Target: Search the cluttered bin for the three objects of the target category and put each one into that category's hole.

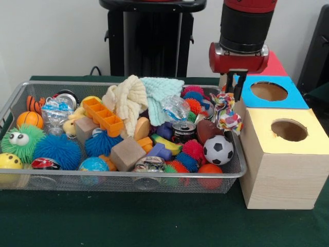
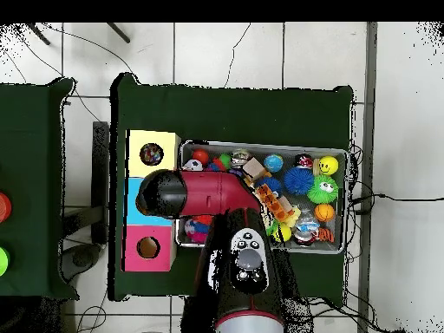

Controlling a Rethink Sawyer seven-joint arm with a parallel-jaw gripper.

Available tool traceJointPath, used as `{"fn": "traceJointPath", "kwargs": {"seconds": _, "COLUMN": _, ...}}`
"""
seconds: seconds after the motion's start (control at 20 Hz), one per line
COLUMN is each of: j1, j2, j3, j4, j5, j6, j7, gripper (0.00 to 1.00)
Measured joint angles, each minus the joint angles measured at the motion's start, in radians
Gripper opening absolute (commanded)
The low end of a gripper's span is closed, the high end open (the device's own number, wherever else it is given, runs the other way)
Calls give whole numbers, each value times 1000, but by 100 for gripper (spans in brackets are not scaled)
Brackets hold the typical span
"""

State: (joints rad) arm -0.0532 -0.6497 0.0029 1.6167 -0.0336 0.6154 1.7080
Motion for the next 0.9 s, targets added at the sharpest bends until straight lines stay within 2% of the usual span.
{"fn": "traceJointPath", "kwargs": {"seconds": 0.5, "j1": 122, "j2": -6, "j3": -91, "j4": -40, "j5": 78, "j6": 0, "j7": 7, "gripper": 0}}
{"fn": "traceJointPath", "kwargs": {"seconds": 0.9, "j1": 181, "j2": 4, "j3": -139, "j4": -55, "j5": 139, "j6": -1, "j7": 53, "gripper": 0}}
